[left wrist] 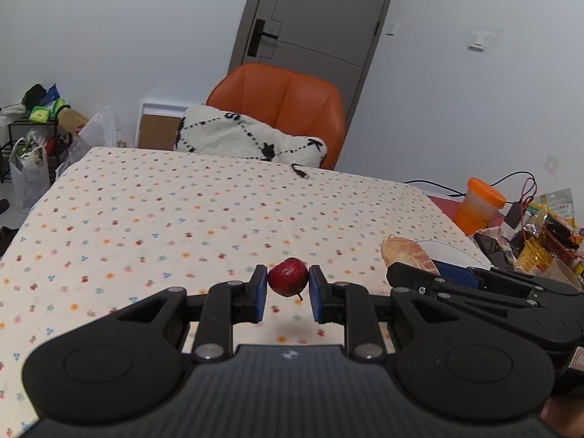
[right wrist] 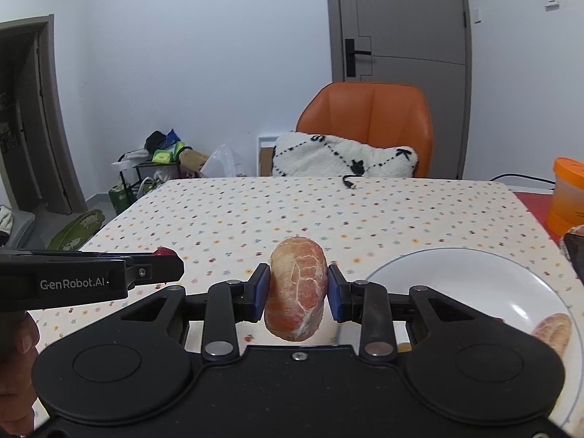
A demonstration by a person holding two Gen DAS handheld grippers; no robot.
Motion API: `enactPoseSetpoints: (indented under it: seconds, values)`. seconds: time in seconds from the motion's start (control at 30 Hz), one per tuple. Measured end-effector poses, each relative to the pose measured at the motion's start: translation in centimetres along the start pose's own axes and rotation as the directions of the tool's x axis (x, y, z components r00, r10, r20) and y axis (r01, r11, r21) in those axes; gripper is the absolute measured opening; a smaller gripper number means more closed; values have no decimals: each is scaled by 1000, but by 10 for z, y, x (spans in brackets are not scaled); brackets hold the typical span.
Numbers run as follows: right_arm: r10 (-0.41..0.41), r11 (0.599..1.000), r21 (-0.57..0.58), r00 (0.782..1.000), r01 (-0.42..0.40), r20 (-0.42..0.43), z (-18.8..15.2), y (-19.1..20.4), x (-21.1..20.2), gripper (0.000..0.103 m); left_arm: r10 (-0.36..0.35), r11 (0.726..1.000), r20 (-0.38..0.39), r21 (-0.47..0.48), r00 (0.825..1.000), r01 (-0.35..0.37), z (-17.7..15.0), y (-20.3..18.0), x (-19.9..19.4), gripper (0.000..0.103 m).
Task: Organize fruits
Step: 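Carry the plum in the left tool while the right tool carries the pomelo segment to the bowl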
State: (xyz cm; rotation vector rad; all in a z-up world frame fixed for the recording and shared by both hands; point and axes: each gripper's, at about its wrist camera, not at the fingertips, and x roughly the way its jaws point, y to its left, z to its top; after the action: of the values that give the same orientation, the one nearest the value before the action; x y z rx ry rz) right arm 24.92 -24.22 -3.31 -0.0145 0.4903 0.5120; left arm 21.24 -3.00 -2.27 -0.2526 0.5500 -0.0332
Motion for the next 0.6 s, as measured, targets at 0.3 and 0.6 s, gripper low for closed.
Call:
enactPoseSetpoints:
  seconds: [0.3, 0.6]
  values:
    - [-38, 999, 27, 999, 37, 18, -3, -21, -14, 31, -31, 999, 1, 32, 1000, 31, -1, -26, 5, 23]
    - [-79, 995, 55, 996, 77, 31, -8, -47, -29, 31, -64, 996, -2, 62, 998, 64, -1, -53, 12, 23]
